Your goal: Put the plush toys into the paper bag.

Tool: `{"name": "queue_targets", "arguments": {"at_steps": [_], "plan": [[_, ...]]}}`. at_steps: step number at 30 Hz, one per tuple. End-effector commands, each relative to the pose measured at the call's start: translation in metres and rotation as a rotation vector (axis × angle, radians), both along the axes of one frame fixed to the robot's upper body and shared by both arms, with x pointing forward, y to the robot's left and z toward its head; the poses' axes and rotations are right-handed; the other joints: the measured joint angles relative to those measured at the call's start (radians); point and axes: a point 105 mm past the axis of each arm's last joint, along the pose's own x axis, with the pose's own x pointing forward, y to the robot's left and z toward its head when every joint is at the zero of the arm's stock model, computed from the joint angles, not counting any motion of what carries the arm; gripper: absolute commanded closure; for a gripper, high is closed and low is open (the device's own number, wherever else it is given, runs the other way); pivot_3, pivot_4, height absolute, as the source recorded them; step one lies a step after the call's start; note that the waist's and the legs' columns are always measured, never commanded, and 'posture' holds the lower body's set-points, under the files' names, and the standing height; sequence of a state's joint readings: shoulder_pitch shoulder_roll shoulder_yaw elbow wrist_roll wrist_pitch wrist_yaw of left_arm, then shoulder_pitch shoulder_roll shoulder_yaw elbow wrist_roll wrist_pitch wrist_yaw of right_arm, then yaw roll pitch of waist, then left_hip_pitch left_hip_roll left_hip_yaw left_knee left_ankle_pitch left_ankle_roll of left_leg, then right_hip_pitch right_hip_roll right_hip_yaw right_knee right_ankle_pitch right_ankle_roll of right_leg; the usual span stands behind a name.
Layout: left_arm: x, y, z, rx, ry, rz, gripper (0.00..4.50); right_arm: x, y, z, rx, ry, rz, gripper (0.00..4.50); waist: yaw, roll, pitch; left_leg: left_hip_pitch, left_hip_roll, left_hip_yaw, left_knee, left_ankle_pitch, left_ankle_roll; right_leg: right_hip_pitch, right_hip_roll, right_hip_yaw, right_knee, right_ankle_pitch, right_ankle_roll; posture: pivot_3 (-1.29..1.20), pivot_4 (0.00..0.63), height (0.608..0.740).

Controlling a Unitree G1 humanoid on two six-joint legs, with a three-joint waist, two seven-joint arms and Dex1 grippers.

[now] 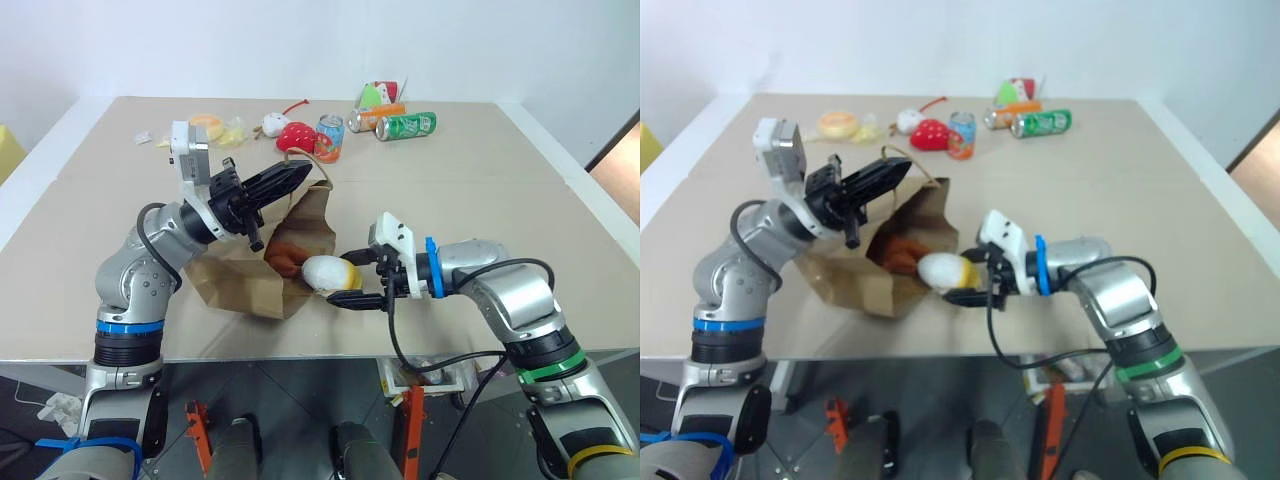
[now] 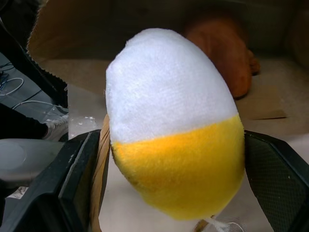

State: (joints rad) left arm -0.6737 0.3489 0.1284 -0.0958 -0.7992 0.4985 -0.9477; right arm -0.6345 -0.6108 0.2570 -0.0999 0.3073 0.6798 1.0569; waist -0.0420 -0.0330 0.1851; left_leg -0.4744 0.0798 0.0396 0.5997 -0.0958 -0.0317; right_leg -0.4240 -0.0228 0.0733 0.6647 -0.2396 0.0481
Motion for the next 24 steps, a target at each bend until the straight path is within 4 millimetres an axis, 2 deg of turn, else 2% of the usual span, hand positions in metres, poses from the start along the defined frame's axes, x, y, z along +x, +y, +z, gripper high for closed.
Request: {"name": "queue_targets", "arguments": {"at_steps": [1,3,5,10,18,20,24], "plan": [[-0.007,0.0,0.01,0.004,-0.066,0.0,4.5,0.012,-0.01,-0.009,-0.101,-0.1,-0.057,0.07,0.0,0.0,0.0,0.0,0.0,0.0,0.0,0.0,0.0,0.0,0.0,0.0,0.0,0.0,0.0,0.0,0.15,0.74],[-0.007,0.0,0.009,0.007,-0.067,0.001,4.5,0.014,-0.015,-0.015,-0.172,-0.136,-0.051,0.07,0.0,0.0,0.0,0.0,0.0,0.0,0.0,0.0,0.0,0.0,0.0,0.0,0.0,0.0,0.0,0.0,0.15,0.74],[-0.007,0.0,0.008,0.01,-0.068,0.002,4.5,0.007,-0.015,-0.014,-0.187,-0.142,-0.004,0.07,0.0,0.0,0.0,0.0,0.0,0.0,0.0,0.0,0.0,0.0,0.0,0.0,0.0,0.0,0.0,0.0,0.15,0.74],[-0.008,-0.001,0.005,0.021,-0.073,0.002,4.5,-0.005,-0.006,0.011,-0.033,-0.093,0.057,0.07,-0.001,0.0,0.0,0.0,0.0,0.0,0.0,0.0,0.0,0.0,0.0,0.0,0.0,0.0,0.001,0.0,0.15,0.74],[-0.014,-0.008,-0.011,0.097,-0.098,-0.022,4.5,-0.001,-0.005,0.033,0.135,-0.061,0.012,0.07,-0.001,0.0,0.0,0.0,0.0,0.0,0.0,0.0,0.0,0.0,0.0,0.0,0.0,0.0,0.0,0.0,0.15,0.74],[-0.014,-0.009,-0.014,0.109,-0.1,-0.027,4.5,-0.004,-0.004,0.034,0.155,-0.047,0.018,0.07,-0.001,0.0,0.0,0.0,0.0,0.0,0.0,0.0,0.0,0.0,0.0,0.0,0.0,0.0,0.0,0.0,0.15,0.74],[-0.012,-0.008,-0.014,0.105,-0.095,-0.024,4.5,-0.013,-0.004,0.024,0.114,-0.022,0.039,0.07,-0.001,0.0,0.0,0.0,0.0,0.0,0.0,0.0,0.0,0.0,0.0,0.0,0.0,0.0,-0.001,0.0,0.15,0.74]]}}
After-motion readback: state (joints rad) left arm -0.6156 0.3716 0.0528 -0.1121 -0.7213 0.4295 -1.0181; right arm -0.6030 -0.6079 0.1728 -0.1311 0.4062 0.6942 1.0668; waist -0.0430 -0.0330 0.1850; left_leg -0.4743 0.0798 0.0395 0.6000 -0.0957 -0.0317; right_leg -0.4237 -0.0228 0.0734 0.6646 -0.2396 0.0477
